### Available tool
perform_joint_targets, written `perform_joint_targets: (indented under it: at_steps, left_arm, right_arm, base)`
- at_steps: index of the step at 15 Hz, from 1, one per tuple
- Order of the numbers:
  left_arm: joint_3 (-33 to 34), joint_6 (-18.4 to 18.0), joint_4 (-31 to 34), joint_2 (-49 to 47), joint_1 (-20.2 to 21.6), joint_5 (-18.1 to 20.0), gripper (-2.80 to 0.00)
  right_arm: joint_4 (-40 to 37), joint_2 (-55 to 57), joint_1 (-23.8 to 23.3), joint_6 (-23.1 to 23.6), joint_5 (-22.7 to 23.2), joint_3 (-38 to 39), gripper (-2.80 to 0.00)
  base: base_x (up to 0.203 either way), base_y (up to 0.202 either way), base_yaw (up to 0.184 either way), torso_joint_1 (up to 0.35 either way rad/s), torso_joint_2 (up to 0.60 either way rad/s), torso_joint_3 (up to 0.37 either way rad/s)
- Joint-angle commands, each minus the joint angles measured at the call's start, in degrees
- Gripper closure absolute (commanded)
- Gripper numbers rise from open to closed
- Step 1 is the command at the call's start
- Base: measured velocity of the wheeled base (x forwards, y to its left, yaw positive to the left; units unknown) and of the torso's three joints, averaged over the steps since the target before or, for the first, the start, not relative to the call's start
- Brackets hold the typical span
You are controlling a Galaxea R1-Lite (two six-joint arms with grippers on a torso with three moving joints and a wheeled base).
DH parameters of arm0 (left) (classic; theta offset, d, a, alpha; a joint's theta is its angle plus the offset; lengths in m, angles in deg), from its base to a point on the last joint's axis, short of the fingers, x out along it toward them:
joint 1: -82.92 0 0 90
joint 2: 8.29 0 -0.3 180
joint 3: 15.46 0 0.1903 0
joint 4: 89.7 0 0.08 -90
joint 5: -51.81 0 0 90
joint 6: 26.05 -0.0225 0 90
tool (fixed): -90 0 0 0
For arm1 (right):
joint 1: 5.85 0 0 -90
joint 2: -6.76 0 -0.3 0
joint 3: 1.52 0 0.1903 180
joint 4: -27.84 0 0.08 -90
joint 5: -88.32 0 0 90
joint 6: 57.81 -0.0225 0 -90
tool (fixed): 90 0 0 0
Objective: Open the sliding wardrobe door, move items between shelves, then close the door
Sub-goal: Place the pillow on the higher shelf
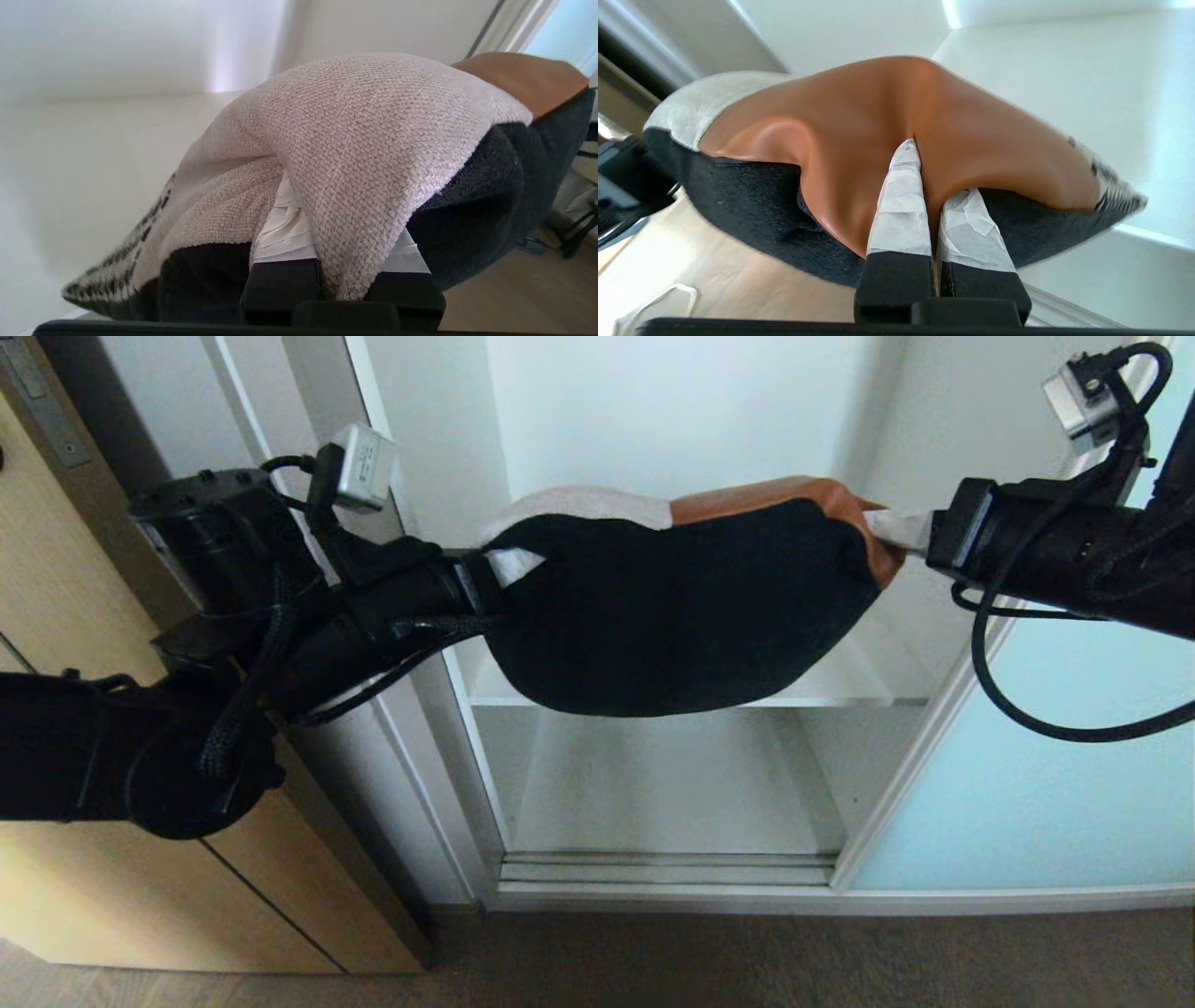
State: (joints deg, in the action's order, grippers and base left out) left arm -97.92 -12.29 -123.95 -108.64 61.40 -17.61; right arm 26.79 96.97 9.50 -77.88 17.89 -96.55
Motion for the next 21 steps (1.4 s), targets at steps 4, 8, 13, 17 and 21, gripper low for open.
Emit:
perform_joint_targets:
  at_steps: [4,8,13,17,21]
  left_arm:
    - [-2.55,0.26,-4.42,-9.19,0.00,-0.20,0.00]
    - [-7.44,0.14,-3.83,-9.95,0.00,-0.36,0.00]
    - [-8.94,-0.13,-3.12,-5.84,-0.09,-0.28,0.00]
    - [-12.93,-0.44,0.45,-4.75,-0.09,-0.32,0.00]
    - [-12.94,-1.17,0.59,-12.08,0.08,-0.58,0.00]
  right_arm:
    - [5.76,6.46,-3.76,2.57,1.37,2.10,0.00]
    - [6.83,6.55,-4.36,2.51,1.83,-0.25,0.00]
    - [10.37,3.14,-4.45,0.03,2.03,-0.94,0.00]
    - [10.22,3.12,-5.55,-0.15,2.67,-2.29,0.00]
    - [10.50,10.33,-7.80,-0.16,3.30,-2.17,0.00]
  base:
    - [0.000,0.000,0.000,0.000,0.00,0.000]
    - [0.000,0.000,0.000,0.000,0.00,0.000]
    - [0.000,0.000,0.000,0.000,0.00,0.000]
    - [0.000,0.000,0.000,0.000,0.00,0.000]
    - [0.000,0.000,0.000,0.000,0.00,0.000]
